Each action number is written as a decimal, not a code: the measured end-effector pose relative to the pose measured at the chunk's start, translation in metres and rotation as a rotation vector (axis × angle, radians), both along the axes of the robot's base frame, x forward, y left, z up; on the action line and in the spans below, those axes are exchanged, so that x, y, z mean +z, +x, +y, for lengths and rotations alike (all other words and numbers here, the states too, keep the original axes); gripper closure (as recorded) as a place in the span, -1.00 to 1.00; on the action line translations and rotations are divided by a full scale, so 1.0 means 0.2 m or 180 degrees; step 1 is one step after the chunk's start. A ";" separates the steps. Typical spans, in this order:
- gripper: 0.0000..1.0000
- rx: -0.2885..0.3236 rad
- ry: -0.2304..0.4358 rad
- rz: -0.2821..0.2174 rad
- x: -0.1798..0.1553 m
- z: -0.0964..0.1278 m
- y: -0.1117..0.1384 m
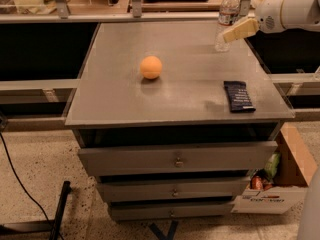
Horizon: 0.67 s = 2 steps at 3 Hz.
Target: Knock water bottle over
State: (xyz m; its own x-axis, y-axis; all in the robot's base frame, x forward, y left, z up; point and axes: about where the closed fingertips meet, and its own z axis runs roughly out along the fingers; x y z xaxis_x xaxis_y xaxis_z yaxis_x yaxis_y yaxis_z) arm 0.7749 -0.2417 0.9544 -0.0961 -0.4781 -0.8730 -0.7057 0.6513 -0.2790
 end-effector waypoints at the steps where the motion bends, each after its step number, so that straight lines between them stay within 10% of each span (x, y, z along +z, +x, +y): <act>1: -1.00 -0.0029 0.0157 -0.0099 -0.02 0.01 0.12; 2: -1.00 -0.0137 0.0265 -0.0143 -0.06 0.03 0.23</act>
Offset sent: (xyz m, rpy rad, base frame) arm 0.0715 -0.0004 -0.0122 0.1232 -0.0708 -0.0974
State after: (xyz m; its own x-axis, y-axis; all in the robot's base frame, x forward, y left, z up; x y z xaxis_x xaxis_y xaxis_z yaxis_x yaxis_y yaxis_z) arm 0.8205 -0.2362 0.9434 -0.0747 -0.4001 -0.9134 -0.6645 0.7029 -0.2535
